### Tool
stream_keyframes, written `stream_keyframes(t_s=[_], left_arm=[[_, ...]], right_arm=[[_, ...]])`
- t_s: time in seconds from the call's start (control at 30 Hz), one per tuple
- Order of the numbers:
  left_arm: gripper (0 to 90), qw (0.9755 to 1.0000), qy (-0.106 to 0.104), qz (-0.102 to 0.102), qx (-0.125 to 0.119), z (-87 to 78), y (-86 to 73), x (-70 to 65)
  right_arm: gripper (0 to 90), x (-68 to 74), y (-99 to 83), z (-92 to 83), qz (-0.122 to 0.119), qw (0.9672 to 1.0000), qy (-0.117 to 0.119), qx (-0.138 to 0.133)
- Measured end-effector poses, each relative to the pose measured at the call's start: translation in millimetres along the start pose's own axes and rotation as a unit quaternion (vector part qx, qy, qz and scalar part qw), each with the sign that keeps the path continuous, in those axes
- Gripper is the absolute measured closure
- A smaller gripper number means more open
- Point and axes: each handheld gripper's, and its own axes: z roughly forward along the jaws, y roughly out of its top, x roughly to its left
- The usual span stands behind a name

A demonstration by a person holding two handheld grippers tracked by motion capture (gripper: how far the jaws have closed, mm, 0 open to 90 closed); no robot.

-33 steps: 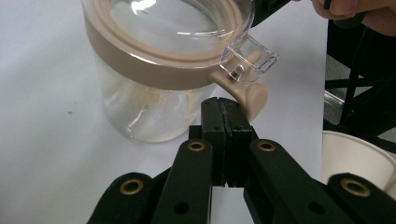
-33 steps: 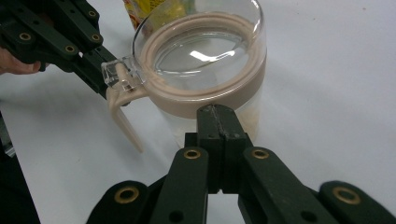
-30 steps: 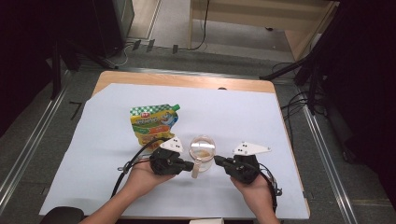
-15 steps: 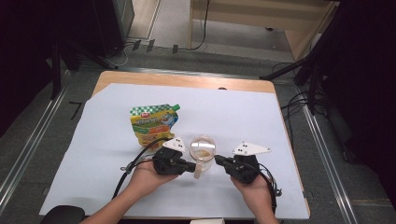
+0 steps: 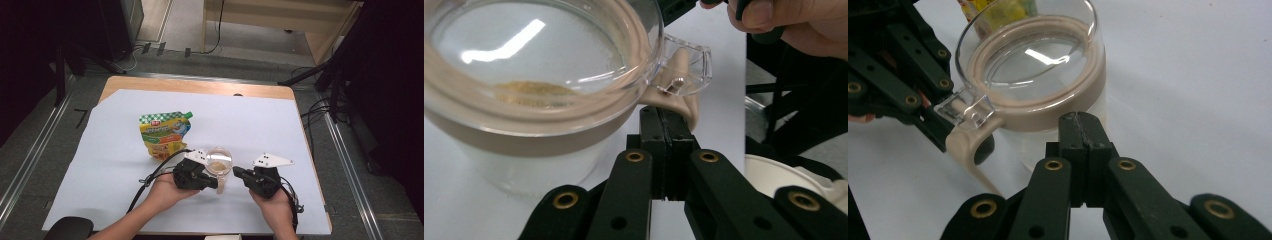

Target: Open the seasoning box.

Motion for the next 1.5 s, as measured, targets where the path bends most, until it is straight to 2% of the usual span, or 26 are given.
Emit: stream_keyframes(t_s=[0.03, 0.17, 0.27, 0.3, 0.33, 0.47, 0.53, 0.63, 0.67, 0.77, 0.8, 0.9, 1.17, 1.37, 1.43, 1.5], left_arm=[[90.0, 0.9999, -0.005, -0.005, 0.007, -6.6, -0.2, 2.0], [88.1, 0.9999, -0.007, -0.011, 0.005, -17.2, -1.9, 3.7], [86.2, 0.9999, 0.002, -0.016, -0.001, -27.5, -4.4, 6.4], [86.2, 0.9998, 0.005, -0.019, -0.005, -30.8, -5.2, 7.1], [84.3, 0.9998, 0.01, -0.017, -0.006, -34.3, -5.6, 8.1], [78.9, 0.9996, 0.023, -0.013, -0.009, -45.1, -7.4, 14.2], [71.2, 0.9988, 0.042, -0.016, -0.021, -49.9, -9.0, 19.2], [69.8, 0.9984, 0.046, -0.018, -0.027, -51.9, -10.0, 20.5], [67.6, 0.9983, 0.048, -0.016, -0.028, -52.5, -10.3, 20.8], [64.0, 0.9982, 0.049, -0.017, -0.029, -52.2, -10.8, 21.1], [63.8, 0.9982, 0.049, -0.018, -0.029, -52.0, -10.8, 21.6], [60.8, 0.9979, 0.053, -0.017, -0.034, -52.7, -11.8, 23.0], [56.4, 0.9977, 0.054, -0.012, -0.039, -53.3, -12.6, 22.5], [53.5, 0.9974, 0.059, -0.005, -0.041, -52.9, -13.0, 21.7], [52.9, 0.9974, 0.059, -0.005, -0.04, -52.6, -13.1, 21.7], [52.7, 0.9974, 0.06, -0.005, -0.04, -52.2, -13.0, 21.5]], right_arm=[[90.0, 1.2, -0.4, -2.2, -0.001, 1.0, 0.0, 0.001], [90.0, 6.1, -1.6, -9.8, -0.003, 1.0, -0.002, -0.007], [90.0, 15.4, -2.1, -17.4, -0.002, 0.9998, -0.002, -0.021], [90.0, 15.4, -2.1, -17.4, -0.002, 0.9998, -0.002, -0.021], [90.0, 22.2, -4.7, -19.4, 0.001, 0.9998, 0.0, -0.021], [90.0, 33.4, -10.1, -19.6, -0.008, 0.9998, 0.006, -0.018], [90.0, 43.8, -12.6, -14.9, -0.022, 0.9996, 0.013, -0.014], [90.0, 48.6, -12.2, -11.0, -0.03, 0.9993, 0.021, -0.011], [90.0, 52.5, -11.7, -7.0, -0.035, 0.9988, 0.033, -0.006], [90.0, 57.0, -11.9, -1.7, -0.039, 0.9983, 0.042, 0.003], [90.0, 62.2, -12.7, 4.4, -0.042, 0.9977, 0.053, 0.008], [90.0, 67.3, -12.7, 13.8, -0.052, 0.9973, 0.05, 0.013], [90.0, 64.8, -12.9, 24.4, -0.048, 0.9974, 0.05, 0.021], [90.0, 61.2, -13.3, 23.0, -0.045, 0.9973, 0.052, 0.025], [90.0, 60.4, -13.6, 22.5, -0.042, 0.9976, 0.048, 0.027], [90.0, 53.6, -14.2, 19.6, -0.037, 0.9982, 0.04, 0.027]])
